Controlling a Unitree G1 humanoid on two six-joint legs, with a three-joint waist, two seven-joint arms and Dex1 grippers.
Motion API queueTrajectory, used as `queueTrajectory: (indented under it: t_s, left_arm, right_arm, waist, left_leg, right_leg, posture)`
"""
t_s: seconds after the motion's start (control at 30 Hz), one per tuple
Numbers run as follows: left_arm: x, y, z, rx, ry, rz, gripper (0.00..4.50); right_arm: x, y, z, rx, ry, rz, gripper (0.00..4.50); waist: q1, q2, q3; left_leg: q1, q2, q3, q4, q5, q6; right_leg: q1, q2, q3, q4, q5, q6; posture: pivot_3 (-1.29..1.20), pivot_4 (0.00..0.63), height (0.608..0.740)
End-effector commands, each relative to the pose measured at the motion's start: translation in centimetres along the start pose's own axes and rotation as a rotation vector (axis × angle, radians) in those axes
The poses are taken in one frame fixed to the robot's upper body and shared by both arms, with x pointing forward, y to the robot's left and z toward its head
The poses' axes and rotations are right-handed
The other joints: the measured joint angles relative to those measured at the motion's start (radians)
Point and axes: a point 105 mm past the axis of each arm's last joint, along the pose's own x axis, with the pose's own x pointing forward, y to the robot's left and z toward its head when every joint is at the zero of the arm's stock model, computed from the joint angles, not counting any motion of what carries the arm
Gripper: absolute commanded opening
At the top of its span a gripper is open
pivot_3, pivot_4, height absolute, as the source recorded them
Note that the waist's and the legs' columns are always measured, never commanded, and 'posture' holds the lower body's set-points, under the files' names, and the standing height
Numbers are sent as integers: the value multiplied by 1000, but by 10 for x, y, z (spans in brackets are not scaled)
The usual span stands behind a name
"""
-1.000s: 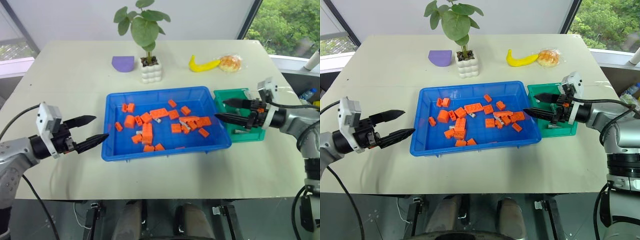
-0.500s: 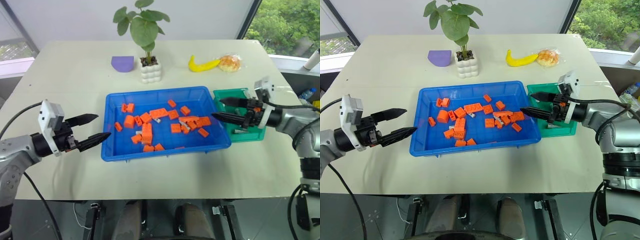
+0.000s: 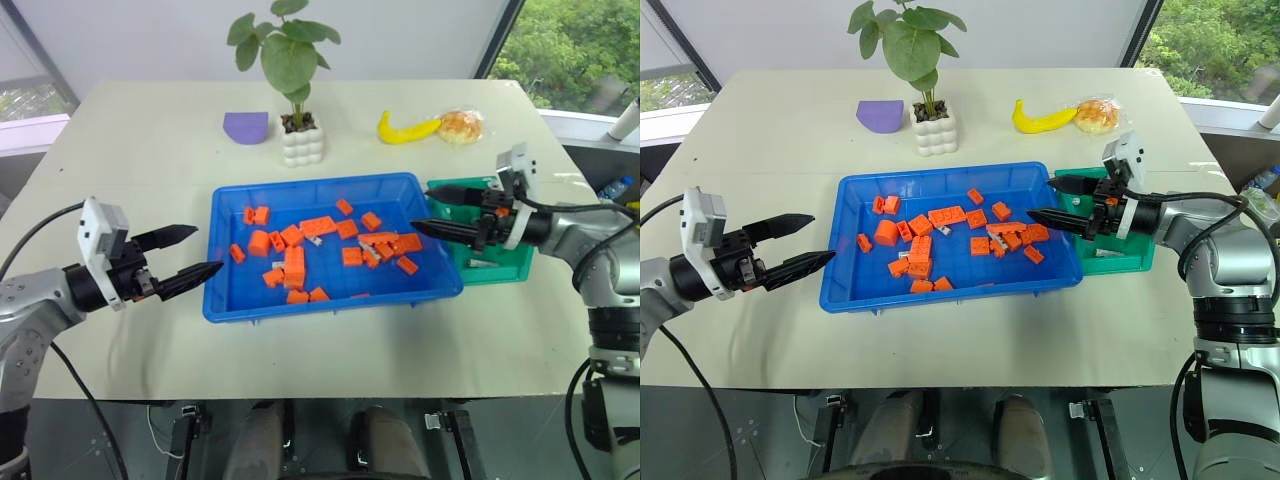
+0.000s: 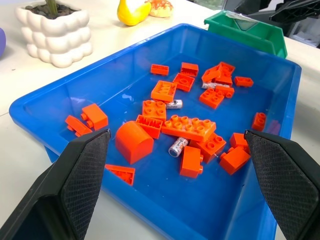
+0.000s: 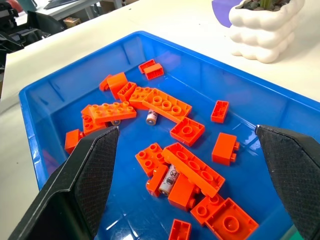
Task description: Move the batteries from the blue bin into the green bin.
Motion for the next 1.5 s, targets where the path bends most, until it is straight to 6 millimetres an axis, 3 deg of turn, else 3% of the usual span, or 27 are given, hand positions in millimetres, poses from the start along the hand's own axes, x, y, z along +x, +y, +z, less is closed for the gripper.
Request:
queueTrajectory:
  t_s: [0.03,0.17,0.3,0.67,0.9,1.2,1.5]
  left_arm:
    - [-2,-4,8,34,-10,-15,4500]
    - [-6,-1,7,42,2,-3,4500]
    - [-7,-7,5,28,-20,7,4500]
    - [-4,-26,7,21,-35,-31,4500]
    - [0,-29,12,41,-61,-17,4500]
    - [-2,-30,10,33,-79,16,4500]
    - [0,-30,10,34,-89,24,4500]
  right_arm:
    - [1,7,16,-52,-19,35,4479]
    - [19,33,28,-47,-41,126,4479]
    - [53,55,20,-45,-36,139,4479]
    - [114,95,6,23,-48,256,4479]
    - [137,99,-10,-46,1,302,4479]
    - [154,92,-29,-306,94,316,4479]
    - [172,86,-38,-322,101,305,4479]
  waist:
    - [0,0,0]
    - [-1,0,0]
    - [-4,0,0]
    - [-2,-1,-1]
    - [-1,-1,-1]
    - [-4,-1,-1]
    - [-4,-1,-1]
  left_leg:
    - [0,0,0,0,0,0]
    - [0,0,0,0,0,0]
    - [0,1,-1,-1,0,0]
    - [0,0,-1,0,0,0]
    - [0,-1,-1,-1,0,0]
    - [0,-1,-1,-1,0,0]
    - [0,0,-1,-1,0,0]
  right_leg:
    - [0,0,0,0,0,0]
    - [0,0,0,0,0,0]
    - [0,0,0,0,0,0]
    - [0,0,0,0,0,0]
    - [-1,0,0,1,0,0]
    - [-1,1,0,1,0,0]
    - [-1,1,0,1,0,0]
  posture:
    - [0,150,739]
    - [0,150,739]
    - [0,150,739]
    - [0,150,739]
    - [0,150,739]
    - [0,150,739]
    - [0,150,739]
